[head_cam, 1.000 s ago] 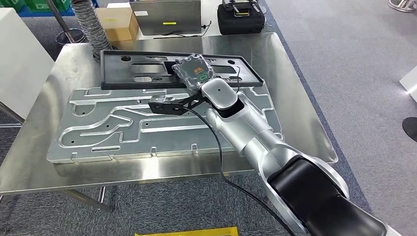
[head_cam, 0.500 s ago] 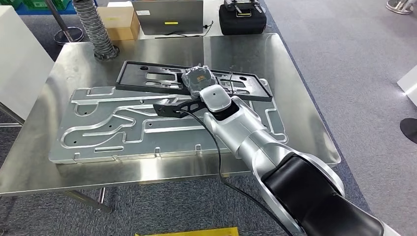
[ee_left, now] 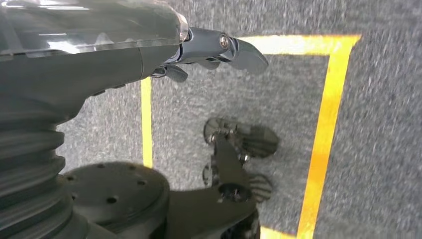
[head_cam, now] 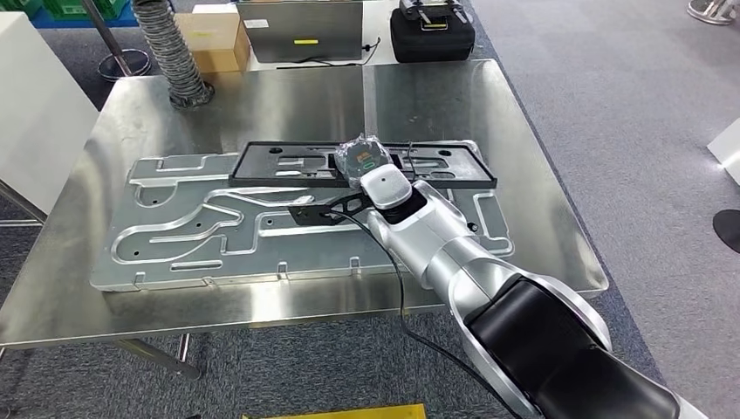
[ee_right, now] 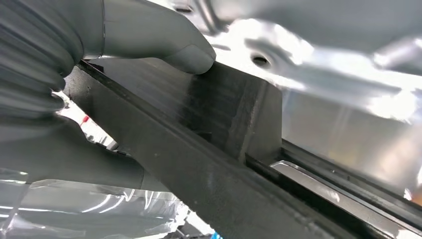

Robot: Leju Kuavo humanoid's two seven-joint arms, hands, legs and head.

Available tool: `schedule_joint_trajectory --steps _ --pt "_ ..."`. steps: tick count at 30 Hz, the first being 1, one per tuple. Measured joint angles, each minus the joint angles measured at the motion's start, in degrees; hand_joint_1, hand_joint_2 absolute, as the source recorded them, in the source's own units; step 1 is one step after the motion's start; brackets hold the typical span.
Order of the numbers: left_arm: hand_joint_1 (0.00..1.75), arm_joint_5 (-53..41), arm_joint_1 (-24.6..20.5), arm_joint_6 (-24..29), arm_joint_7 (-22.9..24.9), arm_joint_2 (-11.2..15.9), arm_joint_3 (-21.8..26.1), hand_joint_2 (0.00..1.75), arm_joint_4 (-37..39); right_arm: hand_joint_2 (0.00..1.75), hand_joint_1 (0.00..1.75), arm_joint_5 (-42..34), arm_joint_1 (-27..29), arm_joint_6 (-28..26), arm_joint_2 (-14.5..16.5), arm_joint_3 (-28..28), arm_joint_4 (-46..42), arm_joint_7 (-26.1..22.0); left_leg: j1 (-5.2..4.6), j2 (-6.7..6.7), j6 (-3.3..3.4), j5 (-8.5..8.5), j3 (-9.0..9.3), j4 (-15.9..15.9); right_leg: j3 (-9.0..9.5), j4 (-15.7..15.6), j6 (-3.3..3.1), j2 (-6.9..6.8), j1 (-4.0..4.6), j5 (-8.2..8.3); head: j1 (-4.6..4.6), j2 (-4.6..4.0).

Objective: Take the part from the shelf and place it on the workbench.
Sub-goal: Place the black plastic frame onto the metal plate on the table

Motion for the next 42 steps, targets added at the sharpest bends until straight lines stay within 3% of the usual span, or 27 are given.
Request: schedule_joint_trajectory --steps 2,5,7,9,11,12,13,17,19,21,22,23,24,25,27,28,30,32,34,36,37,38,39,40,42 --pt "0.0 -0.06 -0.04 0.07 0.15 -0.02 -0.21 1.75 0.0 1.75 1.75 0.44 0.1 0.71 -0.1 0.39 0.55 0.01 0.02 0.04 -0.58 -1.21 -0.6 1.55 0.42 -0.77 -0.38 -0.04 -0.41 0.35 -0.01 0.0" --pt "0.0 -0.15 -0.02 0.07 0.3 -0.06 -0.49 1.75 0.02 1.75 1.75 0.94 0.6 1.37 -0.17 1.26 1.27 -0.03 0.33 0.06 -1.4 -6.32 -5.27 11.88 0.68 -1.11 -0.74 -0.08 -0.61 0.45 -0.01 0.0" --pt "0.0 -0.17 0.06 0.06 0.33 -0.11 -0.6 1.75 0.03 1.75 1.75 1.15 1.39 1.45 -0.3 1.74 1.77 -0.08 0.62 0.08 -1.83 -7.45 -7.79 16.73 0.7 -1.02 -0.7 -0.06 -0.64 0.36 -0.01 0.0" --pt "0.0 -0.17 0.08 0.06 0.34 -0.14 -0.64 1.75 0.04 1.75 1.75 1.34 1.99 1.39 -0.4 2.1 2.16 -0.21 0.93 0.14 -2.09 -4.39 -6.1 12.76 0.74 -0.72 -0.43 0.04 -0.75 0.14 -0.01 0.0" --pt "0.0 -0.17 0.05 0.06 0.33 -0.18 -0.67 1.75 0.06 1.75 1.75 1.64 2.19 1.15 -0.47 2.51 2.32 -0.54 1.08 0.23 -2.04 -1.03 -2.09 4.53 0.65 -0.11 0.15 0.16 -0.78 -0.31 -0.01 0.0" --pt "0.0 -0.17 0.04 0.06 0.32 -0.22 -0.68 1.75 0.08 1.75 1.75 1.85 2.22 0.96 -0.49 2.73 2.33 -0.77 1.02 0.2 -1.73 -0.4 -0.92 2.19 0.53 0.15 0.46 0.23 -0.73 -0.46 -0.01 0.0" --pt "0.0 -0.17 0.06 0.06 0.29 -0.26 -0.69 1.75 0.09 1.75 1.75 2.09 2.31 0.74 -0.53 2.98 2.34 -1.07 0.93 0.14 -1.35 -0.16 -0.21 0.7 0.42 0.35 0.79 0.28 -0.66 -0.57 0.01 0.0" --pt "0.0 -0.18 0.09 0.04 0.11 -0.38 -0.73 1.75 0.11 1.75 1.75 2.92 2.85 -0.63 -0.69 3.94 2.35 -2.14 0.83 -0.03 0.26 0.1 -0.31 0.47 -0.16 1.56 1.96 0.23 -0.83 -1.52 0.02 0.0" --pt "0.0 -0.29 0.04 -0.02 -0.02 -0.42 -0.78 1.75 0.11 1.75 1.75 3.25 3.01 -1.27 -0.73 4.39 2.39 -2.4 0.88 0.02 0.78 0.21 -0.26 0.33 -2.62 7.04 2.45 0.19 -0.97 -4.62 0.02 0.0" --pt "0.0 -0.43 0.04 -0.07 -0.11 -0.43 -0.84 1.75 0.11 1.75 1.75 3.46 3.54 -1.79 -0.87 4.76 2.53 -2.56 0.74 0.02 1.03 0.19 -0.28 0.35 -6.41 14.96 2.65 0.18 -1.0 -7.85 0.02 0.0" --pt "0.0 -0.48 0.06 -0.07 -0.12 -0.44 -0.87 1.75 0.12 1.75 1.75 3.5 3.95 -1.96 -0.97 4.92 2.64 -2.65 0.65 -0.02 1.08 0.17 -0.26 0.36 -7.55 17.13 2.58 0.18 -0.99 -8.18 0.02 0.0" --pt "0.0 -0.5 0.09 -0.07 -0.12 -0.44 -0.9 1.75 0.13 1.75 1.75 3.51 4.33 -2.07 -1.08 5.05 2.73 -2.76 0.55 -0.08 1.11 0.17 -0.22 0.36 -7.64 17.03 2.39 0.19 -0.94 -7.4 0.02 0.0" --pt "0.0 -0.51 0.1 -0.07 -0.12 -0.47 -0.93 1.75 0.13 1.75 1.75 3.51 4.6 -2.16 -1.15 5.14 2.79 -2.9 0.43 -0.14 1.11 0.16 -0.16 0.37 -6.51 14.4 2.05 0.19 -0.84 -5.6 0.02 0.0" --pt "0.0 -0.52 0.1 -0.07 -0.12 -0.52 -0.97 1.75 0.13 1.75 1.75 3.51 4.73 -2.31 -1.2 5.2 2.81 -3.0 0.3 -0.19 1.1 0.14 -0.08 0.36 -4.48 10.04 1.55 0.2 -0.67 -3.33 0.02 0.0" --pt "0.0 -0.56 0.08 -0.04 -0.11 -0.74 -1.04 1.75 0.14 1.75 1.75 3.46 4.72 -2.82 -1.21 5.24 2.8 -3.19 0.02 -0.19 0.91 0.07 -0.04 0.33 -0.98 2.61 0.67 0.1 -0.26 -0.59 0.02 0.0" --pt "0.0 -0.61 0.08 0.0 -0.1 -0.83 -1.07 1.75 0.15 1.75 1.75 3.43 4.73 -3.06 -1.22 5.25 2.8 -3.31 -0.02 -0.16 0.72 0.06 -0.05 0.29 -0.18 0.85 0.39 0.05 -0.07 -0.18 0.02 0.0" --pt "0.0 -0.77 0.11 0.14 -0.09 -0.9 -1.11 1.75 0.15 1.75 1.75 3.32 4.89 -3.31 -1.27 5.25 2.81 -3.57 0.02 -0.09 0.15 0.13 0.02 0.05 -0.02 0.19 0.13 -0.03 0.06 -0.11 0.02 0.0" --pt "0.0 -0.99 0.17 0.33 -0.16 -0.9 -1.14 1.75 0.15 1.75 1.75 3.17 5.05 -3.5 -1.29 5.25 2.82 -3.78 0.02 -0.03 -0.38 -0.48 -0.12 0.53 0.45 -0.69 -0.22 -0.11 -0.31 0.3 0.01 0.0" --pt "0.0 -1.33 0.21 0.62 -0.28 -0.88 -1.19 1.75 0.15 1.75 1.75 3.08 5.12 -3.94 -1.23 5.25 2.81 -4.01 0.06 0.03 -0.8 -3.3 -2.04 5.1 0.92 -1.49 -0.52 -0.2 -0.65 0.7 0.01 0.0" --pt "0.0 -1.72 0.29 0.91 -0.35 -0.85 -1.32 1.75 0.15 1.75 1.75 3.02 5.43 -4.29 -1.22 5.24 2.85 -4.18 0.21 0.06 -1.2 -6.72 -5.57 12.77 0.95 -1.53 -0.66 -0.2 -0.6 0.72 0.0 0.0" --pt "0.0 -1.86 0.37 1.04 -0.36 -0.82 -1.45 1.75 0.15 1.75 1.75 2.97 5.72 -4.32 -1.23 5.24 2.9 -4.22 0.29 0.06 -1.37 -7.36 -6.81 15.29 0.95 -1.46 -0.65 -0.2 -0.58 0.68 0.0 0.0" --pt "0.0 -2.0 0.44 1.17 -0.36 -0.79 -1.61 1.75 0.15 1.75 1.75 2.88 6.02 -4.34 -1.23 5.24 2.93 -4.25 0.34 0.06 -1.49 -6.96 -7.13 15.82 0.93 -1.36 -0.61 -0.19 -0.58 0.63 -0.01 0.0" --pt "0.0 -2.13 0.48 1.28 -0.36 -0.75 -1.8 1.75 0.15 1.75 1.75 2.77 6.24 -4.36 -1.23 5.24 2.96 -4.28 0.39 0.08 -1.56 -5.5 -6.27 13.96 0.93 -1.19 -0.52 -0.16 -0.61 0.53 -0.01 0.0" --pt "0.0 -2.24 0.48 1.37 -0.36 -0.7 -1.96 1.75 0.15 1.75 1.75 2.67 6.36 -4.4 -1.23 5.24 2.97 -4.34 0.47 0.13 -1.58 -3.38 -4.37 10.13 0.92 -0.93 -0.38 -0.13 -0.64 0.37 -0.01 0.0" --pt "0.0 -2.38 0.37 1.47 -0.34 -0.62 -2.19 1.75 0.15 1.75 1.75 2.5 6.38 -4.56 -1.25 5.24 2.97 -4.5 0.51 0.2 -1.22 -0.72 -0.69 2.76 0.77 -0.33 0.03 -0.06 -0.55 0.02 0.0 0.0"
